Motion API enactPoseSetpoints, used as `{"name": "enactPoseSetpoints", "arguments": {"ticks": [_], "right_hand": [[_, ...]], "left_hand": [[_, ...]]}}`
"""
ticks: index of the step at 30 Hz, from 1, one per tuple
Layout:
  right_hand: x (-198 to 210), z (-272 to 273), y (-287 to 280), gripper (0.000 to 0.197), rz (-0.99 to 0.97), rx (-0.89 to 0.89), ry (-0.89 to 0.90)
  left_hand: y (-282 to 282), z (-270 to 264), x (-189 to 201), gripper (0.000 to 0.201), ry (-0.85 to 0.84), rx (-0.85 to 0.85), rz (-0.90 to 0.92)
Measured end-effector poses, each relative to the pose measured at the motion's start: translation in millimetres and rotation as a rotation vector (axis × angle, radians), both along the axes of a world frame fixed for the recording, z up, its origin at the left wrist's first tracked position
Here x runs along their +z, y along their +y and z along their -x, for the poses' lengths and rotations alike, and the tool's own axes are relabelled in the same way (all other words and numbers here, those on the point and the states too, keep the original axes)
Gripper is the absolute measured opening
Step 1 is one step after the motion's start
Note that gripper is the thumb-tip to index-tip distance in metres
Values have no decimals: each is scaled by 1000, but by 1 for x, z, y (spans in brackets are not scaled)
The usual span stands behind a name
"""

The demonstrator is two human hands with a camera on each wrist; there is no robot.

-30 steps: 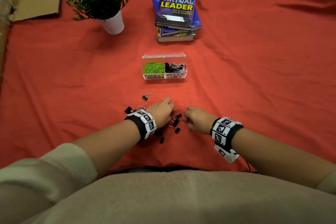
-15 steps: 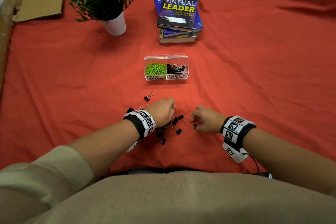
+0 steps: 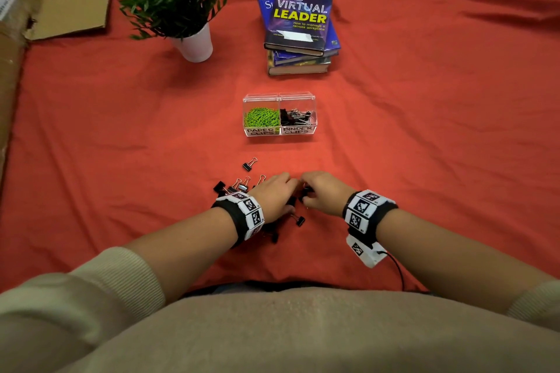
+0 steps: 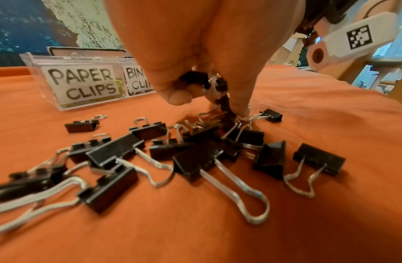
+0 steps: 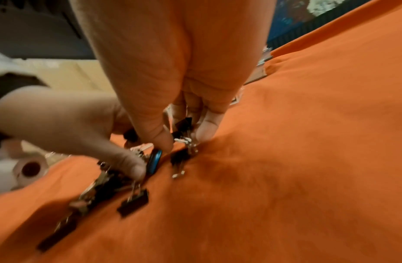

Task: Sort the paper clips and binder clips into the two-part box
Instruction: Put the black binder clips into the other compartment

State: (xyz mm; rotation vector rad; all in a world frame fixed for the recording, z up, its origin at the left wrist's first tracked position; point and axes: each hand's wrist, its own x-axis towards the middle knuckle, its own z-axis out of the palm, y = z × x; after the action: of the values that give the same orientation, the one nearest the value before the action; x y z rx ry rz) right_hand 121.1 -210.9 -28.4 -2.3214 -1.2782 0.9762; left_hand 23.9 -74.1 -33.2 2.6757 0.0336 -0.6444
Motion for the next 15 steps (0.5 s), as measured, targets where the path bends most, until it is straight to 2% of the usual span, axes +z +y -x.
{"name": "enactPoseSetpoints", "arguments": {"ticks": [5,9,11,13,15], "right_hand": [[-11,12,0,29,113,56,-114],[-13,14,0,26,125,61,-96],[-15,11,1,25,118,70,-78],[-15,5,1,25,93,20,-46],[-16,-5,-1,20,31,-122,-7]], "left_hand": [[3,1,-2,27,-14,29,56],[6,-1,2,22,27,87,82],[13,-8,6,22,-3,159,153],[22,-19,14,19,-67,257,231],[31,-38,24,18,-133,336,257]]}}
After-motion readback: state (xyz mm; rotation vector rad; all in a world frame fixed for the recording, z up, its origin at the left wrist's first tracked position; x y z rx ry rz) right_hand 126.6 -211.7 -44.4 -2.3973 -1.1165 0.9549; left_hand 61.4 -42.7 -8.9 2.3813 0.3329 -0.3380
